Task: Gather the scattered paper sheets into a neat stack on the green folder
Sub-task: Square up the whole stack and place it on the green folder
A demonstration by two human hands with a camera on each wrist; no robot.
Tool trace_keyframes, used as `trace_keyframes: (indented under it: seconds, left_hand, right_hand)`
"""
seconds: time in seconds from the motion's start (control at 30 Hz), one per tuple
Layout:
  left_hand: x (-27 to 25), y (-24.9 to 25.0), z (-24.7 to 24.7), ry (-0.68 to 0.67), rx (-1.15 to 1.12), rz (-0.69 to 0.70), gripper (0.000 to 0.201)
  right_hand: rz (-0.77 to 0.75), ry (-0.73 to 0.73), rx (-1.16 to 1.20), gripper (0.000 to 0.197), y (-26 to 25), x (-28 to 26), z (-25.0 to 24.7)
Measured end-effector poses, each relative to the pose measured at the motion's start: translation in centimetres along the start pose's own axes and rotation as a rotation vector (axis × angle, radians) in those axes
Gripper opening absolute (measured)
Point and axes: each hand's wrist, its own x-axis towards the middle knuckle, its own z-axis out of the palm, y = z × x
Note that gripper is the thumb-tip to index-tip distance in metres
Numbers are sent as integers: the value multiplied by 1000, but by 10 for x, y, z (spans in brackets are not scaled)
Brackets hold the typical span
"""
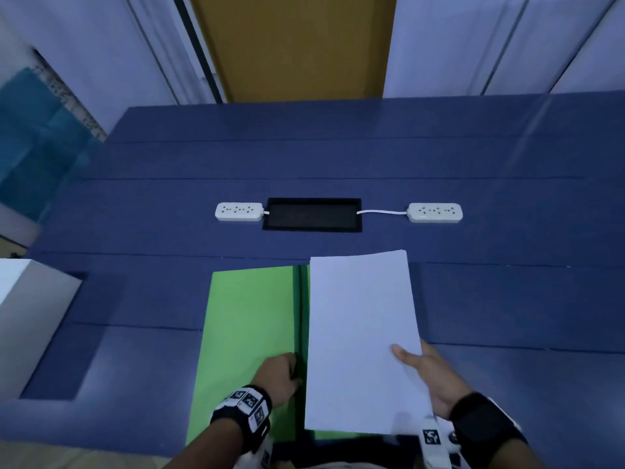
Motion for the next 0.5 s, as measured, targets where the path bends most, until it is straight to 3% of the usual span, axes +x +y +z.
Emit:
trace_keyframes:
  seconds: [0.2, 0.5]
  left_hand:
    - [-2, -4, 7, -10, -116, 4, 19]
    - [3, 0, 3, -46, -92, -4, 11]
  right_hand:
    - [63, 17, -126, 38, 34, 40, -8]
    - [35, 69, -199, 37, 45, 40, 3]
